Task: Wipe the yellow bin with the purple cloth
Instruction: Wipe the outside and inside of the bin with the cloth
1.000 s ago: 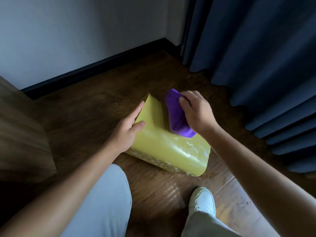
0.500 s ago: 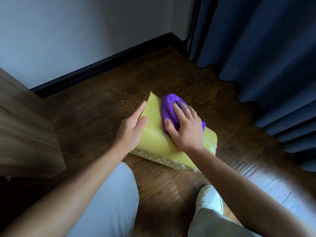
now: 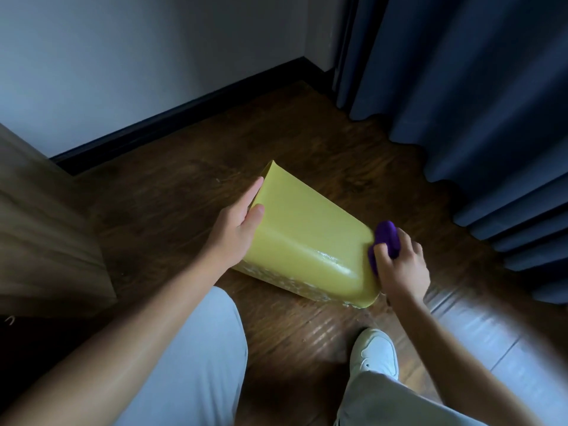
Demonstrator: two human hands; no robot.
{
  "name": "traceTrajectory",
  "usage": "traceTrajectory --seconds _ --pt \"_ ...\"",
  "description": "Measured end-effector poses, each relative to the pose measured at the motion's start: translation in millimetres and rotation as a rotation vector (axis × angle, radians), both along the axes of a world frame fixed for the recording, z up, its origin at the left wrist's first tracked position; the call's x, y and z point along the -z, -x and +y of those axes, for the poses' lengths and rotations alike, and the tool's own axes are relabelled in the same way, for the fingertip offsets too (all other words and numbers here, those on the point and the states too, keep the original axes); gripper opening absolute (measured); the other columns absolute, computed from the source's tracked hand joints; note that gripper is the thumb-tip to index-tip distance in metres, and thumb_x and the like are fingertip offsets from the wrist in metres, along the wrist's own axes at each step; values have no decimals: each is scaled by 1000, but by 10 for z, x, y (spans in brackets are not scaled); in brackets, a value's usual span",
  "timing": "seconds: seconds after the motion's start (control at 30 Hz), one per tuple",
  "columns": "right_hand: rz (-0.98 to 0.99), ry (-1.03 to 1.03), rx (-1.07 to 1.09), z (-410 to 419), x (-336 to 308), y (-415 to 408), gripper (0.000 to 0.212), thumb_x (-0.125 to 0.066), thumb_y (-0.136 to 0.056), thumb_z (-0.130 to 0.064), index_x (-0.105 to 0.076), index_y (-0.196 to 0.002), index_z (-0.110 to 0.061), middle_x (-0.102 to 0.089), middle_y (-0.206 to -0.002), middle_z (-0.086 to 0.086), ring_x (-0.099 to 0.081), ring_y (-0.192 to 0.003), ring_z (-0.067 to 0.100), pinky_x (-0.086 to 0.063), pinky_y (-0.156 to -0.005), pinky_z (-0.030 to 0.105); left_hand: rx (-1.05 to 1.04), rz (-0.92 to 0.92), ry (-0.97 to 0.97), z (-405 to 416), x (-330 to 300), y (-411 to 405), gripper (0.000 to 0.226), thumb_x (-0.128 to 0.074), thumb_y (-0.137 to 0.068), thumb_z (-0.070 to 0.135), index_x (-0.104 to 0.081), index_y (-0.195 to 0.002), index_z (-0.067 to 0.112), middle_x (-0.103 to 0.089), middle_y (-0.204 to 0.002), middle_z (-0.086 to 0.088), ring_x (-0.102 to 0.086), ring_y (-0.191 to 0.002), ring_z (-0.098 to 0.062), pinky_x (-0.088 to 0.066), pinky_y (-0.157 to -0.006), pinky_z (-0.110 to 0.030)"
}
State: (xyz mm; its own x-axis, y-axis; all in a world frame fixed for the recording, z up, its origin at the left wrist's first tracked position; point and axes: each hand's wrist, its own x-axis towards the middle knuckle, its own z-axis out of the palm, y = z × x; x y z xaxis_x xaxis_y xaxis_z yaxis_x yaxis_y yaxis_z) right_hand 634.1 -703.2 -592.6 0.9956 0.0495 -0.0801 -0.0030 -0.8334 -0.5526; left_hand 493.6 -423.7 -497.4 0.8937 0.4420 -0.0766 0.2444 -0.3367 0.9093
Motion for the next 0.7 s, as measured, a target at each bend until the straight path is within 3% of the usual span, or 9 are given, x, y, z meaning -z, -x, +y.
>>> traceTrajectory --seconds 0.07,0.17,0.27,0.33,0.43,0.57,0.7 --pt "7 35 10 36 -161 -180 55 -53 -84 -52 -56 -135 -31 -62 -121 13 -63 -102 39 -45 -78 38 -7 -8 7 -6 27 12 52 -43 -108 12 -33 -158 18 -40 -161 2 -37 -147 -5 -29 -122 -30" --pt "-138 5 -184 315 -579 -333 52 -60 -83 -47 -61 -133 -30 -64 -115 8 -63 -97 33 -48 -77 36 -24 -30 11 -19 76 13 52 -45 -106 17 -34 -158 17 -42 -159 3 -39 -146 -6 -30 -123 -34" --pt "-315 -117 -450 806 -1005 -143 54 -60 -81 -43 -62 -133 -30 -64 -122 1 -64 -101 24 -54 -81 36 -57 -53 23 -30 99 -21 56 -47 -101 25 -39 -156 17 -45 -157 3 -42 -144 -5 -32 -123 -35" --pt "-391 -153 -589 1127 -1126 93 56 -58 -81 -39 -62 -134 -26 -62 -131 2 -64 -110 26 -55 -87 38 -88 -88 40 -55 103 -53 53 -48 -101 20 -42 -154 13 -48 -152 8 -45 -139 3 -32 -121 -29" --pt "-384 -180 -684 1383 -948 440 60 -53 -82 -34 -60 -139 -19 -55 -146 11 -57 -125 34 -52 -97 44 -113 -126 14 -93 126 -98 49 -47 -103 3 -44 -151 13 -46 -147 18 -42 -132 19 -29 -114 -11" --pt "-417 -96 -659 1324 -576 568 56 -52 -91 -38 -57 -145 -22 -46 -156 14 -42 -141 42 -41 -106 56 -158 -99 15 -49 191 -91 48 -47 -104 9 -44 -152 13 -48 -146 13 -41 -125 27 -30 -106 -3" --pt "-443 -4 -609 1108 -368 394 55 -52 -94 -48 -59 -142 -22 -48 -156 10 -41 -143 42 -36 -108 59 -197 -84 -11 26 237 -90 45 -48 -105 9 -46 -151 11 -45 -146 12 -38 -122 31 -28 -108 -3"
